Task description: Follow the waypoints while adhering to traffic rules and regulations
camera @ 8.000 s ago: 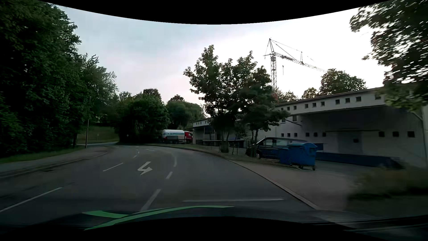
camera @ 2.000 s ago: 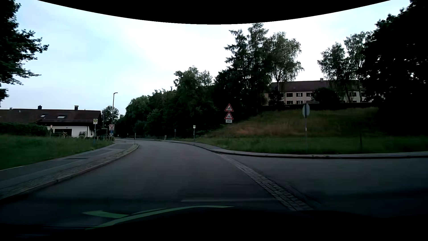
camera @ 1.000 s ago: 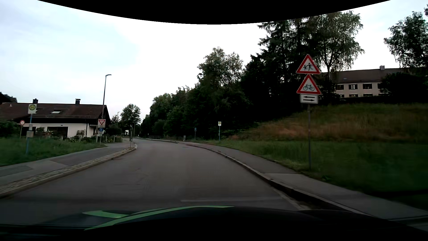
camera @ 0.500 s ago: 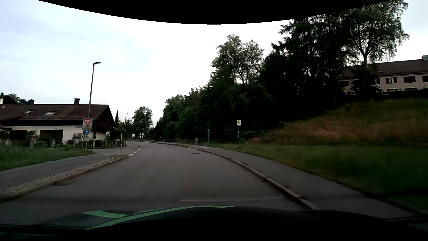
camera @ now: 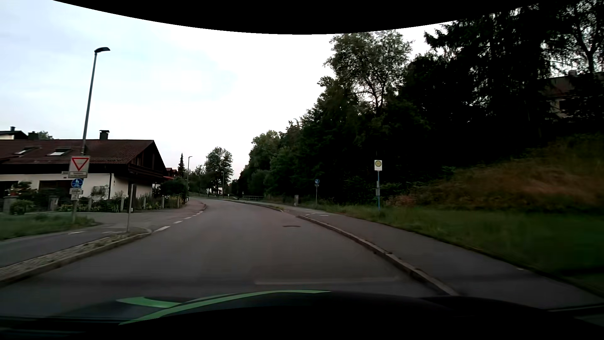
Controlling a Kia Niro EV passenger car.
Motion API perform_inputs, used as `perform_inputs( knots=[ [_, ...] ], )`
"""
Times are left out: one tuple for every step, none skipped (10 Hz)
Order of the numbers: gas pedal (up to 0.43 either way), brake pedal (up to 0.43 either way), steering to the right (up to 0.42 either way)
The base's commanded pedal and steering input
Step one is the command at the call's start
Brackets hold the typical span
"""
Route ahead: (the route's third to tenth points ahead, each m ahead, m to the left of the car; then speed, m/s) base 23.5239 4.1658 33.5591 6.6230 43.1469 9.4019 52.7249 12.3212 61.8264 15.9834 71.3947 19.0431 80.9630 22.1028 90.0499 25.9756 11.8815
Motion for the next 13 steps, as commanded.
perform_inputs(
  knots=[
    [0.150,0.000,-0.058],
    [0.150,0.000,-0.058],
    [0.150,0.000,-0.057],
    [0.150,0.000,-0.056],
    [0.150,0.000,-0.056],
    [0.150,0.000,-0.056],
    [0.150,0.000,-0.055],
    [0.150,0.000,-0.053],
    [0.150,0.000,-0.051],
    [0.150,0.000,-0.051],
    [0.157,0.000,-0.049],
    [0.157,0.000,-0.046],
    [0.157,0.000,-0.045]
  ],
)
